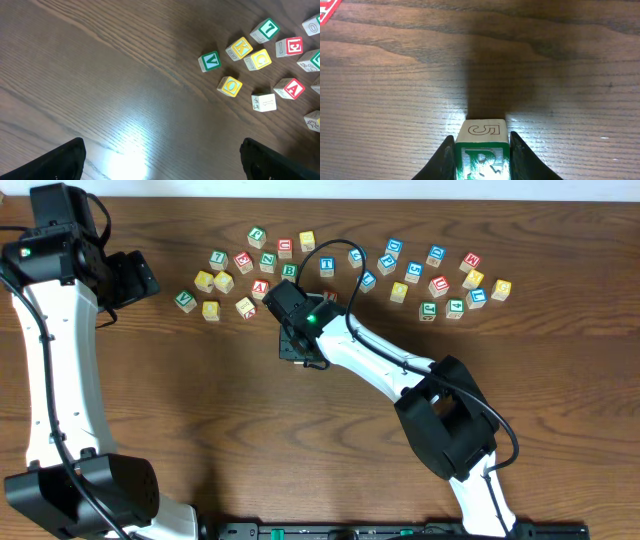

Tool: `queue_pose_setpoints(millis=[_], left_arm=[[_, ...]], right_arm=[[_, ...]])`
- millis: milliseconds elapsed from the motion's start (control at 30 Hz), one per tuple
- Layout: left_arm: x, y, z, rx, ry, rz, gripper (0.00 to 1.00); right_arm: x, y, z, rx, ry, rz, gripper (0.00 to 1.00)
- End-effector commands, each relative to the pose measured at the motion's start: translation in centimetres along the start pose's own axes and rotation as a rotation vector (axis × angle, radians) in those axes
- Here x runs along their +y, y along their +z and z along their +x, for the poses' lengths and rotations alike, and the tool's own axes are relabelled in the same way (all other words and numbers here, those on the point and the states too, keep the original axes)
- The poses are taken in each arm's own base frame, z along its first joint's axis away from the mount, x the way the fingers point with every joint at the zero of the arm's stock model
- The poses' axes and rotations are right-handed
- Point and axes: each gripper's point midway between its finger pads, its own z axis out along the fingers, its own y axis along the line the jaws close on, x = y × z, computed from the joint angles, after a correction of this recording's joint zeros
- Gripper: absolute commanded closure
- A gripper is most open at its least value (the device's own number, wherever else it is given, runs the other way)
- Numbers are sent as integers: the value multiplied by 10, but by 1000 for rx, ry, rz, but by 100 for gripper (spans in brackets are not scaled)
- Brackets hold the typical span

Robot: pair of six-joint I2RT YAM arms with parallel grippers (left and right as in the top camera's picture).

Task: Spell out ROBOT
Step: 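Carry the green R block toward the table center with right gripper, then lower the R block onto the table and open the right gripper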

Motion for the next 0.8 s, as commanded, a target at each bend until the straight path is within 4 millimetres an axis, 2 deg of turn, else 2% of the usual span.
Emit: queue_pose_setpoints(millis=[0, 167, 267, 467, 767], left_arm=[[0, 3, 0, 7, 0, -8, 2], [0, 3, 0, 7, 0, -8, 2], [0, 3, 0, 7, 0, -8, 2], [0, 3, 0, 7, 0, -8, 2], [0, 3, 0, 7, 0, -8, 2]], right_arm=[[-1, 6, 4, 4, -5, 19, 74], [0, 0, 2, 4, -36, 19, 62], [1, -16, -11, -3, -87, 18, 53], [9, -40, -28, -20, -135, 6, 52], [33, -81, -54, -90, -257, -55, 48]])
